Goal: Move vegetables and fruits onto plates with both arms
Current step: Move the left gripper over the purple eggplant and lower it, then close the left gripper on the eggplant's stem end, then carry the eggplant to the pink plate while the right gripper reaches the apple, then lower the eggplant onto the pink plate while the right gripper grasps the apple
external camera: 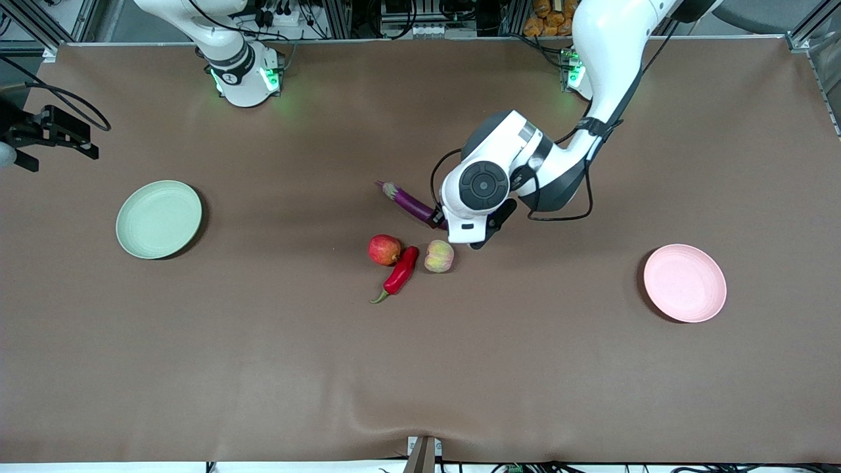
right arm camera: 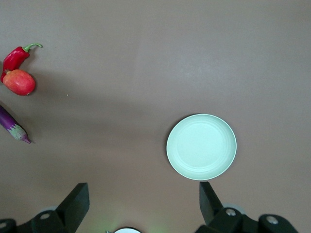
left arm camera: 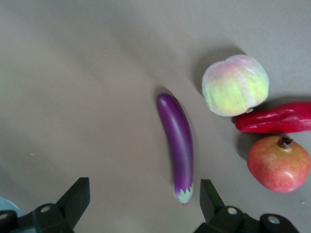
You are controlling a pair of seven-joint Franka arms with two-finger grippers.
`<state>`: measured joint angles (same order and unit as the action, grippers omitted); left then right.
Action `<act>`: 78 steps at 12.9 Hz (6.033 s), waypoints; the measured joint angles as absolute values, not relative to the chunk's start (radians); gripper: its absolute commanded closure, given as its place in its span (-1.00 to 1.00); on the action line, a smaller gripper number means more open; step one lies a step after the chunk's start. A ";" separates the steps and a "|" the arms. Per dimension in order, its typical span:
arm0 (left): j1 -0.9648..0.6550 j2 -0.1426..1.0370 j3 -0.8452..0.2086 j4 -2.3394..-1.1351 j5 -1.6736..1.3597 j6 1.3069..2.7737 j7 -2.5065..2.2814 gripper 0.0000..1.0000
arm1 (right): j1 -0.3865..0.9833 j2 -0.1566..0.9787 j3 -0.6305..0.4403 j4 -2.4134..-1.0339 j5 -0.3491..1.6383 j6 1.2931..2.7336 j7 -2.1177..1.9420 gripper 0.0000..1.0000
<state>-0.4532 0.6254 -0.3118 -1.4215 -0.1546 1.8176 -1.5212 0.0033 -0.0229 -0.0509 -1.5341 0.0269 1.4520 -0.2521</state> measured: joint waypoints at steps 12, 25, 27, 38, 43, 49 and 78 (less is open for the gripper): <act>-0.557 0.820 -0.295 -1.423 -0.091 2.105 -1.647 -1.00 | 0.003 0.013 -0.055 -1.515 0.027 1.454 -0.253 -1.00; -0.639 0.916 -0.295 -1.423 -0.009 2.251 -1.644 -1.00 | 0.003 0.057 -0.057 -1.503 0.026 1.452 -0.256 -1.00; -0.639 0.917 -0.295 -1.422 -0.007 2.252 -1.637 -0.52 | 0.003 0.057 -0.058 -1.503 0.027 1.449 -0.245 -1.00; -0.618 0.909 -0.293 -1.404 -0.004 2.236 -1.568 1.00 | 0.023 0.057 -0.051 -1.503 0.094 1.370 -0.015 -1.00; -0.584 0.840 -0.304 -1.354 -0.022 2.044 -1.566 1.00 | 0.025 0.058 -0.050 -1.503 0.096 1.354 -0.002 -1.00; -0.521 0.675 -0.296 -1.337 -0.060 1.842 -1.449 1.00 | 0.036 0.058 -0.048 -1.503 0.122 1.350 0.036 -1.00; -0.064 0.640 -0.174 -1.351 0.195 1.766 -0.250 1.00 | 0.598 0.590 -0.051 -1.744 0.386 2.356 1.064 -1.00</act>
<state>-0.0639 0.6396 -0.1740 -1.3513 0.1947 1.7663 -0.2501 0.5984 0.5901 -0.0506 -1.7439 0.3860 2.3559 1.0642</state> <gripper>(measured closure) 0.652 0.000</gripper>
